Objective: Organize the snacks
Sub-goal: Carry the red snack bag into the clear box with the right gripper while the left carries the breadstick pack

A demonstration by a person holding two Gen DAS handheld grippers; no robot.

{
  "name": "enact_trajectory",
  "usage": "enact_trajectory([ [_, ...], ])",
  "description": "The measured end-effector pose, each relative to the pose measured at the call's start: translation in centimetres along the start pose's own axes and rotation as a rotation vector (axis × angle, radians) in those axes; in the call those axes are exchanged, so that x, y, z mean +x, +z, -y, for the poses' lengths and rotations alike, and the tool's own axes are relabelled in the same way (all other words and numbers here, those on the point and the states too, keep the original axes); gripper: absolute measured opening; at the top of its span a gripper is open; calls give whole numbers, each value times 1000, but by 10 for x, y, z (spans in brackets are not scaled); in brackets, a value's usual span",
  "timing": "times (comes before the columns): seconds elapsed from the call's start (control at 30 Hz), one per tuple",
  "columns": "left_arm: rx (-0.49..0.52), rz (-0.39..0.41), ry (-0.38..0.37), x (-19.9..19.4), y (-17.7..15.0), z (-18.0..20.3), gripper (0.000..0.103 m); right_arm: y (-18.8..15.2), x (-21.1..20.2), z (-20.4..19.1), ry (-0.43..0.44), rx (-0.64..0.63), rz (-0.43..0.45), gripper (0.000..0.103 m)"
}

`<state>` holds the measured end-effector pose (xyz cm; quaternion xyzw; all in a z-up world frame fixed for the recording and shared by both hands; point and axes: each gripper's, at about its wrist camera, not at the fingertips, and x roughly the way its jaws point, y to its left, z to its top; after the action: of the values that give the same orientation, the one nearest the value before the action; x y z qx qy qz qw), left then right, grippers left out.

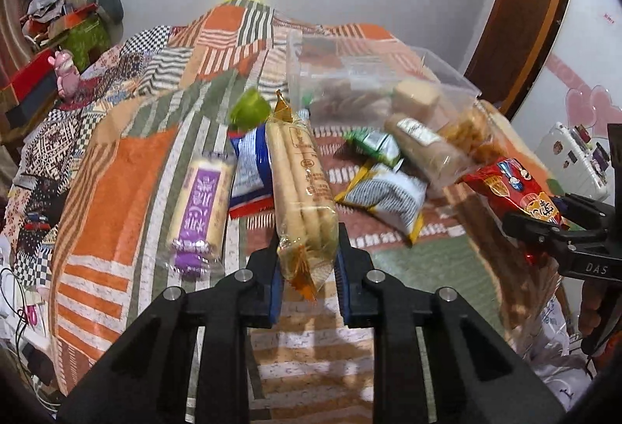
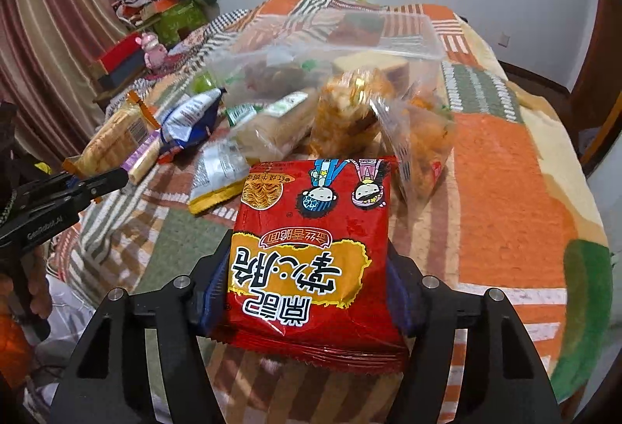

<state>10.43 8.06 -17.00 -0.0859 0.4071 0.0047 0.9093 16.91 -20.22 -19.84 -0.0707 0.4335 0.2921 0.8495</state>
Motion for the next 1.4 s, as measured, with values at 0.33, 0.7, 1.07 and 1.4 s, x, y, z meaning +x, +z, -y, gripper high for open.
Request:
enact_trajectory([
  [0.33,35,83,-15,-16,36,15,22,29,-36,9,-17,2,138,63],
  [0.7,95,155,-23,-2,95,29,22,85,-31,10,-46,1,236,63],
  [1.07,116,146,-41,48,144,32,22,130,7,9,-61,-15,244,63],
  [1.4,95,91,-42,101,170,22,22,155,55,13,-88,-43,156,63],
])
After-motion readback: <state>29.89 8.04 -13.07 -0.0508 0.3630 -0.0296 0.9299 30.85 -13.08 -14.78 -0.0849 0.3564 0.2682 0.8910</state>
